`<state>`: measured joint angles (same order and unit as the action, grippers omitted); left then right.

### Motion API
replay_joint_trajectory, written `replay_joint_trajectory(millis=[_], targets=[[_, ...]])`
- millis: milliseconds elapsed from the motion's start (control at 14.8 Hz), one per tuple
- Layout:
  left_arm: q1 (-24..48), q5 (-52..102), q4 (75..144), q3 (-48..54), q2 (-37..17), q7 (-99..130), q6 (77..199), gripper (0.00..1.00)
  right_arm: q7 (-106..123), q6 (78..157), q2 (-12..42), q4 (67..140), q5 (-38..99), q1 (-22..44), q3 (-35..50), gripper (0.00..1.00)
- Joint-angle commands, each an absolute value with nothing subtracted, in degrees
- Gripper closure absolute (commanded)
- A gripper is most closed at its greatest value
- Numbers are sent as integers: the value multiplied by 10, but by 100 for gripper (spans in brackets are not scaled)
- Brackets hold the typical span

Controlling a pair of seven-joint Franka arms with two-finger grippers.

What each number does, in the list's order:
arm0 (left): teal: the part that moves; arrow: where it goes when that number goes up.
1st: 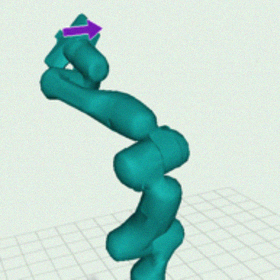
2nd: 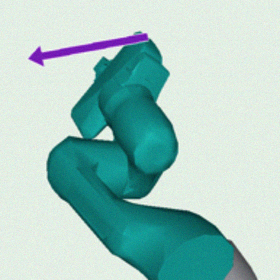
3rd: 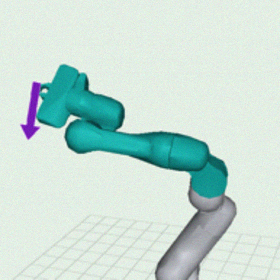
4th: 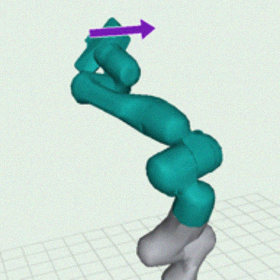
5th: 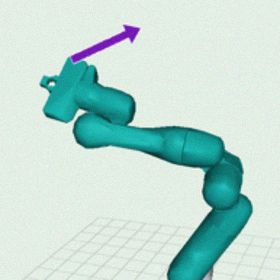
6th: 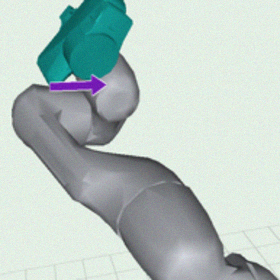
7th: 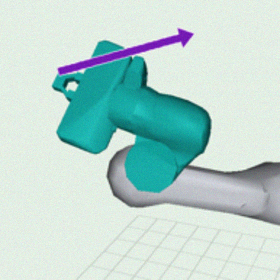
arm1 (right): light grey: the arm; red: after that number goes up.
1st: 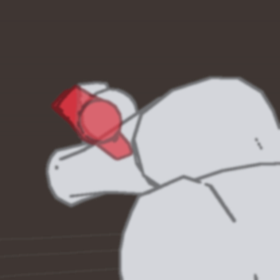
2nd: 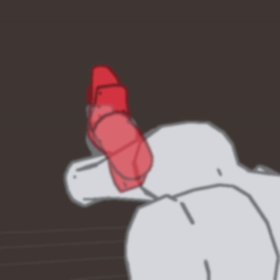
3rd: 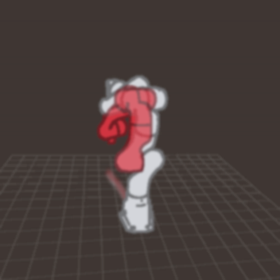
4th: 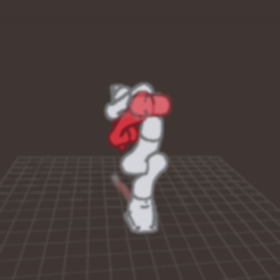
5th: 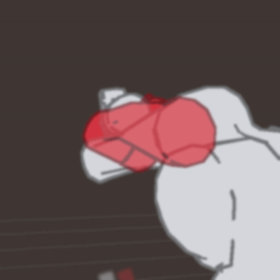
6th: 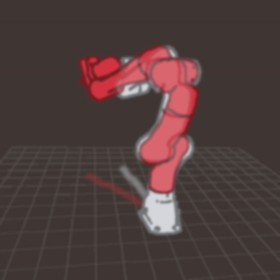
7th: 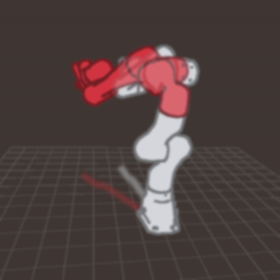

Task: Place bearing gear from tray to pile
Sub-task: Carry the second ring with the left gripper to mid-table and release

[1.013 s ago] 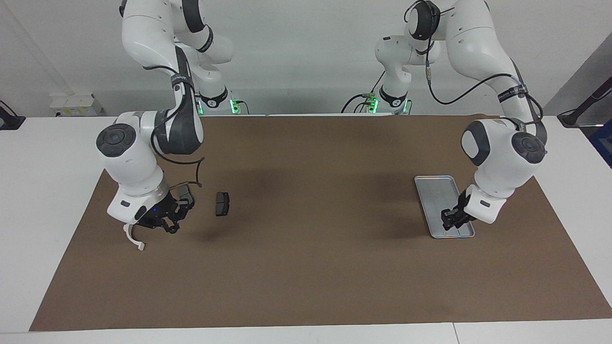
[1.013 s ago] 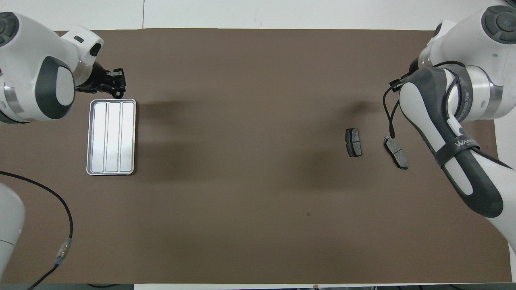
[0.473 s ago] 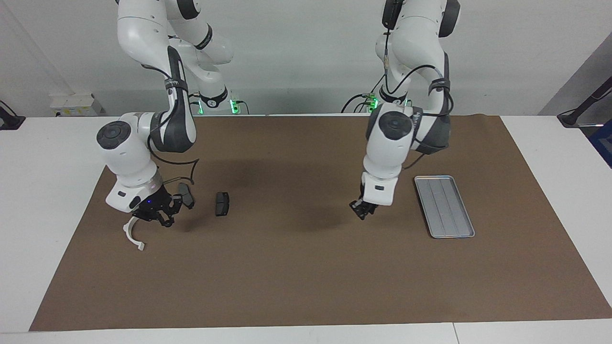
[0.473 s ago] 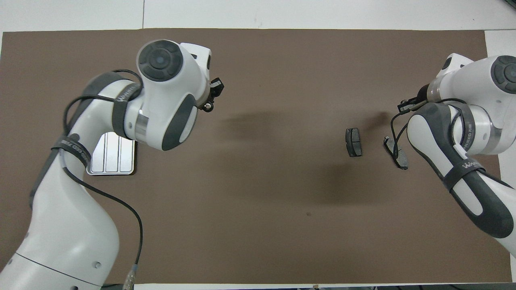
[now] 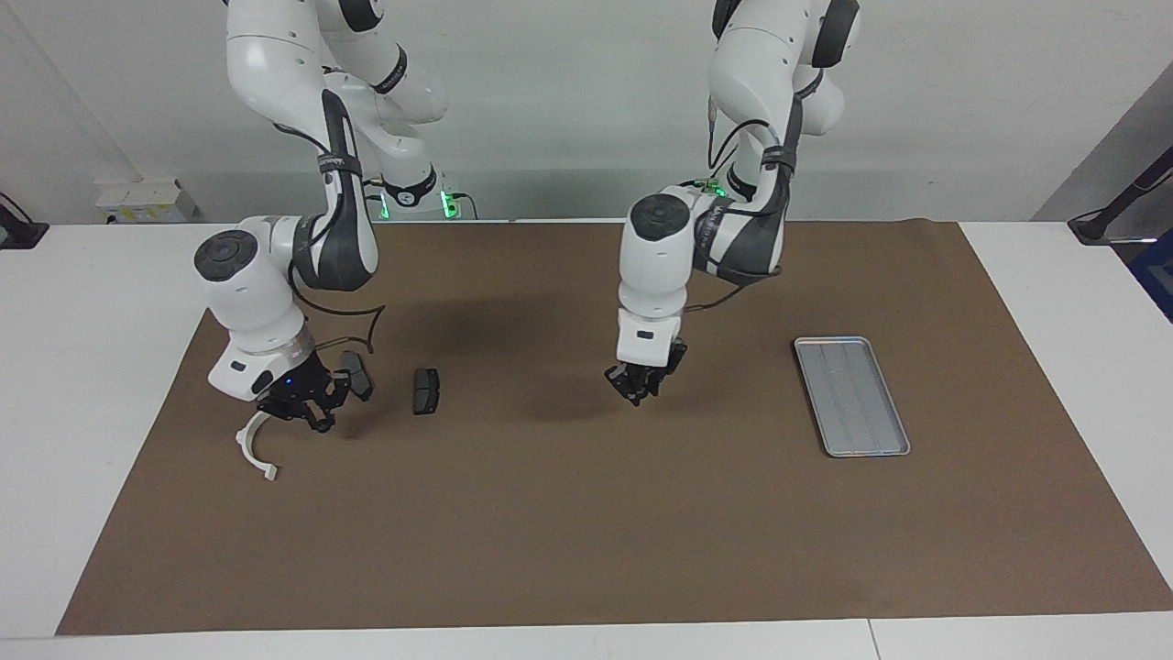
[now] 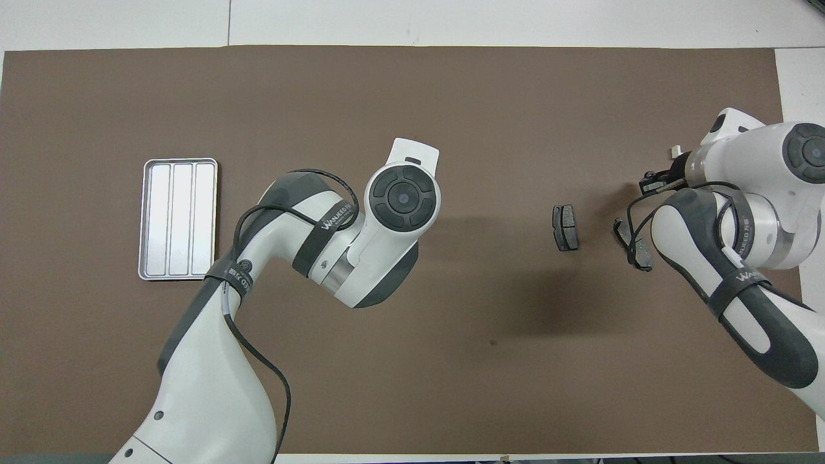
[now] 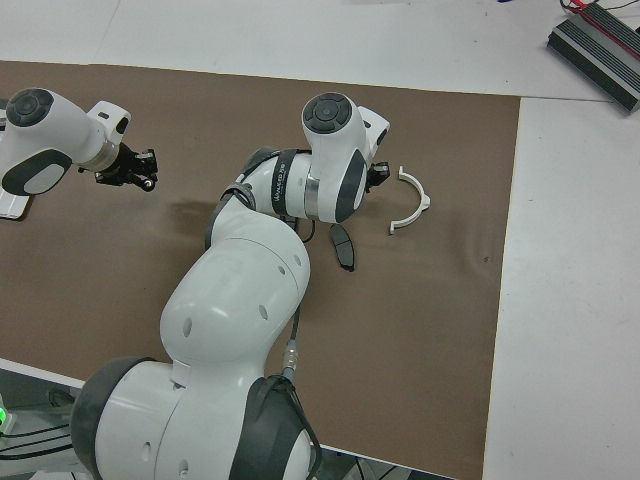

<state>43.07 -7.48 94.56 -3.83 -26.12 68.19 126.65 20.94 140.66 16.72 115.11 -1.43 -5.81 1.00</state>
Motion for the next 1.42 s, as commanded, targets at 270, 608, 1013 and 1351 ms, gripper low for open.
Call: replay_joint_trajectory(millis=[270, 608, 1013, 1351], targets=[[433, -101, 1010, -47, -257, 861, 1320, 100, 236, 1460, 171, 1186, 5, -72, 19, 100], [446, -101, 1052, -45, -243, 960, 1327, 100, 235, 1470, 178, 1193, 10, -74, 19, 100], [447, -98, 1087, -43, -235, 1006, 1369, 100, 236, 1488, 187, 1197, 11, -75, 19, 100], [438, -97, 1021, -42, -238, 886, 1291, 0, 236, 1489, 186, 1198, 11, -75, 19, 100]])
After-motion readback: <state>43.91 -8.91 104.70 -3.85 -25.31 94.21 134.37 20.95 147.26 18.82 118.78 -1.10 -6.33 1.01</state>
